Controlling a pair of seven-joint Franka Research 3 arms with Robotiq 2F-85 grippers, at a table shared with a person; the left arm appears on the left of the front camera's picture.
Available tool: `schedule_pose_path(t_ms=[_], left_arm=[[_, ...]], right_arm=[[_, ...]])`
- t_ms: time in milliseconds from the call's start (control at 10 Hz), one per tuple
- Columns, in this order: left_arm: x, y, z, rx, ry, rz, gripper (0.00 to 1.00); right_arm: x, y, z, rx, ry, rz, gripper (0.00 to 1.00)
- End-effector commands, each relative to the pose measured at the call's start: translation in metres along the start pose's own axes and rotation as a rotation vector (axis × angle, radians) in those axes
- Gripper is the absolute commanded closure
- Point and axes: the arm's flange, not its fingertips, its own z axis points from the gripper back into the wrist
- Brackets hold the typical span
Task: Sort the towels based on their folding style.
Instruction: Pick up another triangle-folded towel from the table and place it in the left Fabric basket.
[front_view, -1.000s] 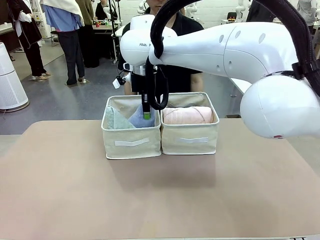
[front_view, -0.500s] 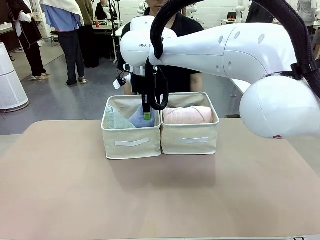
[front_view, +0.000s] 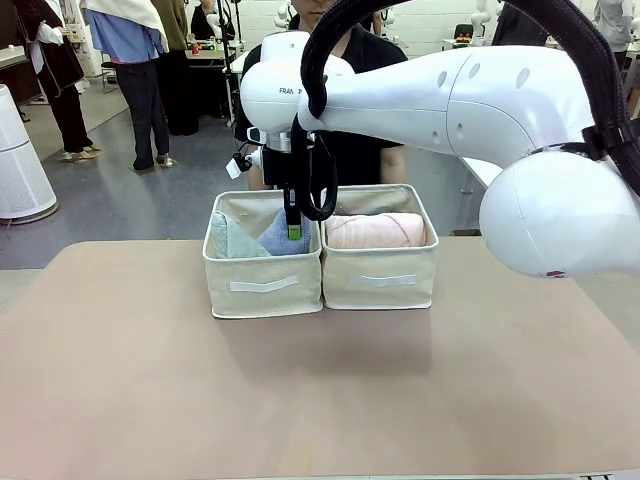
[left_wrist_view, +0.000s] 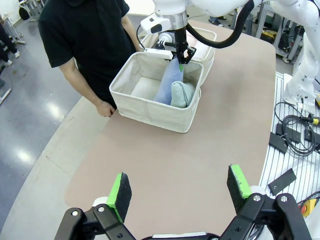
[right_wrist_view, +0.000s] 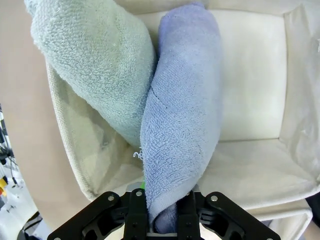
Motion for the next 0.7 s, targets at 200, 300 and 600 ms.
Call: schedule_pose_path(t_ms=[200,300,600], left_arm=[[-0.001,-0.0014,0.0006,-0.005,0.004,-0.011,0.0],[-0.001,-0.0014,0.0006,-0.005,0.004,-0.011,0.0],[-0.001,-0.0014,0.0006,-0.005,0.004,-0.011,0.0]], right_arm=[[0.0009,-0.0012,0.0049,-0.021,-0.005,0.046,0.0],[0.0006,-0.0007,0.0048,-0.021,-0.004,0.046,0.0],[0.0005,-0.0006,0.0053,-0.021,-0.005,0.048,0.0]])
